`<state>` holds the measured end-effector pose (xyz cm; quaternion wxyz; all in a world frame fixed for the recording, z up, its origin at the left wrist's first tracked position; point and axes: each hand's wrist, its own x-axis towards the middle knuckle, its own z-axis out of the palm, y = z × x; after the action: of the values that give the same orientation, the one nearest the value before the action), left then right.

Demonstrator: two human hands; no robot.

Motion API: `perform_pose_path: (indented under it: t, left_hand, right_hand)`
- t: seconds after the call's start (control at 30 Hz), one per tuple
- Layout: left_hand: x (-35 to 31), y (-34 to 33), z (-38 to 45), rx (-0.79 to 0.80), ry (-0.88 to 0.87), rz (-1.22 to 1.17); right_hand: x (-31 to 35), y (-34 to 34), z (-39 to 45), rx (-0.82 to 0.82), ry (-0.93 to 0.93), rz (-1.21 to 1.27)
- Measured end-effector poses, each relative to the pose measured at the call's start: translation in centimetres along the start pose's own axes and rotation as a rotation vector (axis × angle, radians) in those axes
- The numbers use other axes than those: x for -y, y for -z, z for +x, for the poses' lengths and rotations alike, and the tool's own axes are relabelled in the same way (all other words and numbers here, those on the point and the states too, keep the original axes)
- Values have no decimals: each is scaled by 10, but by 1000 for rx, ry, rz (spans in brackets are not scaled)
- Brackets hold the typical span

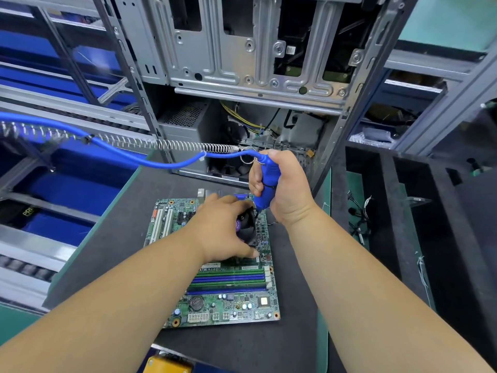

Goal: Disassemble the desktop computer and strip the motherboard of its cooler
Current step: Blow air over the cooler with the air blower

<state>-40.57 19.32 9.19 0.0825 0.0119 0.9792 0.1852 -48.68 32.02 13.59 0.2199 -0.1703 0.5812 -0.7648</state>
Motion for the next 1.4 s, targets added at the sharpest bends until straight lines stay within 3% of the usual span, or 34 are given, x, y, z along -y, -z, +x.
perform_pose_path:
  t: [0.57,0.87,1.17,1.4]
  left_hand:
    - [7,-11,-19,-186,-62,-85]
    - [9,-14,-23,-216,-55,-169]
    - [1,-15,-22,-192,-56,-25]
    - [4,-16,-18,-188,-54,-23]
  right_hand:
    - [0,-9,-12,55,73,31]
    - [13,-8,-13,42,209,123]
    - [-1,-1,-21,-33,124,104]
    - [-5,-1,-21,-19,157,46]
